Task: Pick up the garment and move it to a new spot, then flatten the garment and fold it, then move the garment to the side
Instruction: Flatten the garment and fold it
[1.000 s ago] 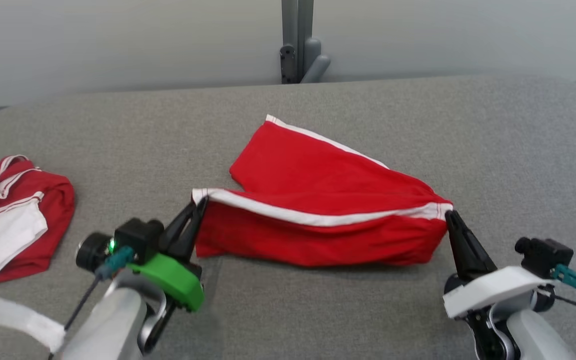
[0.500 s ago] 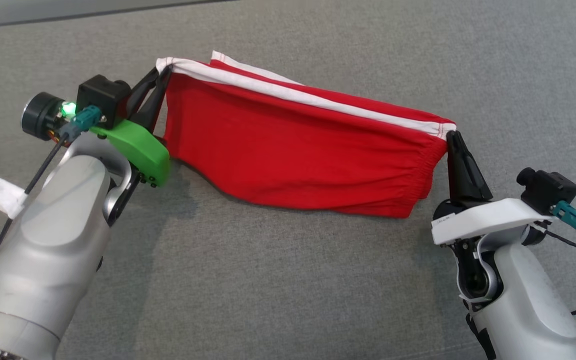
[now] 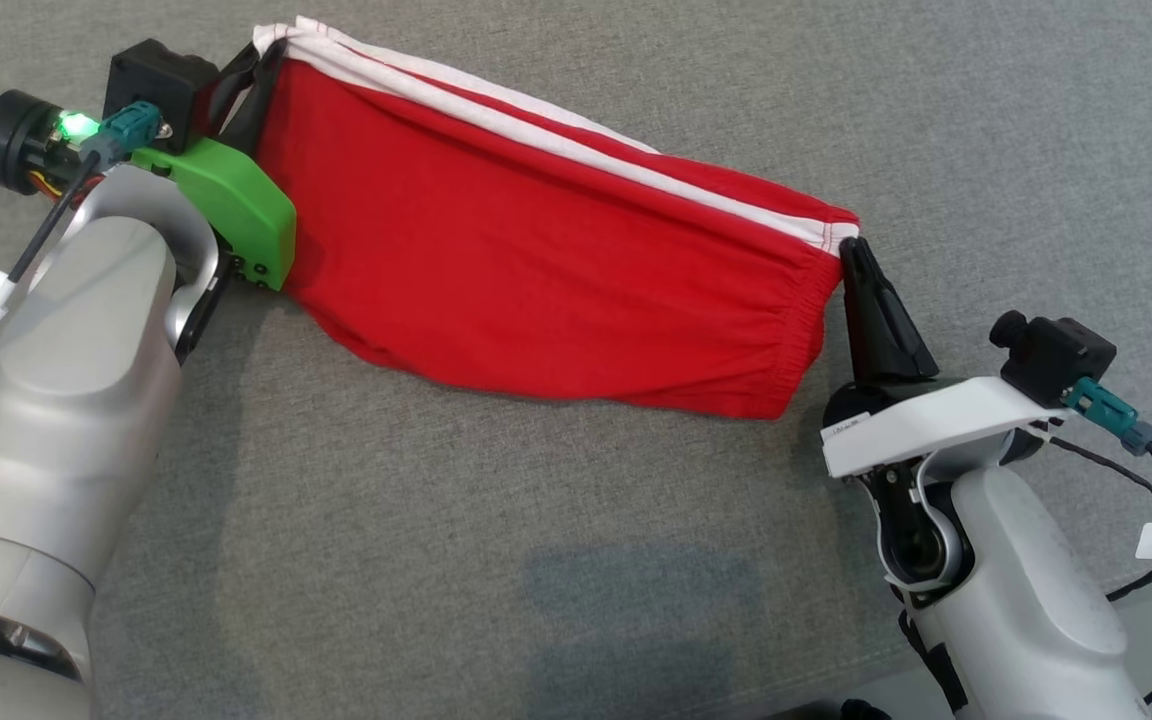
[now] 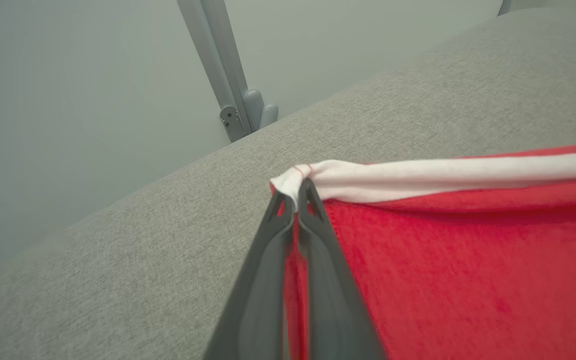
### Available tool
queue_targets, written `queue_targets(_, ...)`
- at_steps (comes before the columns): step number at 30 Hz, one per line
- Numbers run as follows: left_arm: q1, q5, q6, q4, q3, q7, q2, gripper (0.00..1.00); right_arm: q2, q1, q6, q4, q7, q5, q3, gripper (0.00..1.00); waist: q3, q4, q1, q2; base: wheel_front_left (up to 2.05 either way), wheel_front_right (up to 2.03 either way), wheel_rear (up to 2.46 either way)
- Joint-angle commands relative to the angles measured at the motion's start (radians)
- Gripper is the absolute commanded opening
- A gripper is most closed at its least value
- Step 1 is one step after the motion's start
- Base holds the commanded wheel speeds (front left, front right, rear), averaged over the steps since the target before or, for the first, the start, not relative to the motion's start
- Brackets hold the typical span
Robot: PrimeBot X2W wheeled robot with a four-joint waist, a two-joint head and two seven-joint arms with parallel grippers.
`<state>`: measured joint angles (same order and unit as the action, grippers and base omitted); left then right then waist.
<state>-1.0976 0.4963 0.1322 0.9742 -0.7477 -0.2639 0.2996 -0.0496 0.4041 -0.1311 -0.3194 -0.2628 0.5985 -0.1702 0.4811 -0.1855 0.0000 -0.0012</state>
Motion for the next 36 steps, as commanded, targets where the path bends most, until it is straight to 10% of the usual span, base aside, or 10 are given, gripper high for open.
queue_targets(1,-0.023,-0.008,-0.003,0.004,0.005,0.0,0.001,0.0,-0.003,0.014,0.001,0.003,-0.003,0.007,-0.003,0.0,0.014,-0.016,0.0,0.0012,0.0,0.0,0.0)
queue_targets(4,-0.03,-0.02,-0.003,0.017,0.007,0.0,-0.004,0.0,-0.003,0.017,0.001,0.009,-0.003,0.019,-0.013,0.0,0.014,-0.021,0.0,0.0012,0.0,0.0,0.0)
queue_targets(5,-0.032,-0.026,-0.003,0.024,0.009,0.0,-0.005,0.04,-0.002,0.018,0.001,0.009,-0.003,0.025,-0.022,0.33,0.013,-0.023,0.0,0.0012,0.0,0.0,0.0)
queue_targets(6,-0.035,-0.03,-0.004,0.03,0.012,0.0,-0.007,0.29,-0.002,0.021,0.001,0.011,-0.003,0.022,-0.027,0.85,0.013,-0.025,0.0,0.0012,0.0,0.0,0.0)
queue_targets(8,-0.035,-0.033,-0.017,0.043,0.025,0.0,-0.012,1.0,-0.003,0.027,0.001,0.016,-0.003,0.02,-0.025,1.0,0.01,-0.027,0.0,0.0012,0.0,0.0,0.0)
queue_targets(19,0.068,0.012,-0.029,0.091,0.107,0.0,-0.06,1.0,-0.002,-0.068,0.001,0.108,-0.003,-0.218,0.17,1.0,-0.068,0.022,0.0,0.0012,0.0,0.0,0.0)
queue_targets(30,0.172,0.078,-0.016,0.217,0.125,0.003,-0.127,1.0,-0.003,-0.127,0.001,0.091,-0.003,-0.214,0.193,1.0,-0.133,0.036,0.0,0.0012,0.0,0.0,0.0)
queue_targets(31,0.179,0.081,-0.015,0.223,0.124,0.003,-0.131,0.9,-0.003,-0.127,0.001,0.09,-0.003,-0.211,0.191,1.0,-0.137,0.033,0.0,0.0012,0.0,0.0,0.0)
queue_targets(33,0.191,0.088,-0.013,0.239,0.123,0.003,-0.141,0.1,-0.003,-0.129,0.001,0.09,-0.003,-0.208,0.188,1.0,-0.147,0.026,0.0,0.0012,0.0,0.0,0.0)
queue_targets(36,0.216,0.099,-0.012,0.256,0.123,0.003,-0.145,0.0,-0.003,-0.137,0.001,0.085,-0.003,-0.205,0.185,1.0,-0.172,0.017,0.0,0.0012,0.0,0.0,0.0)
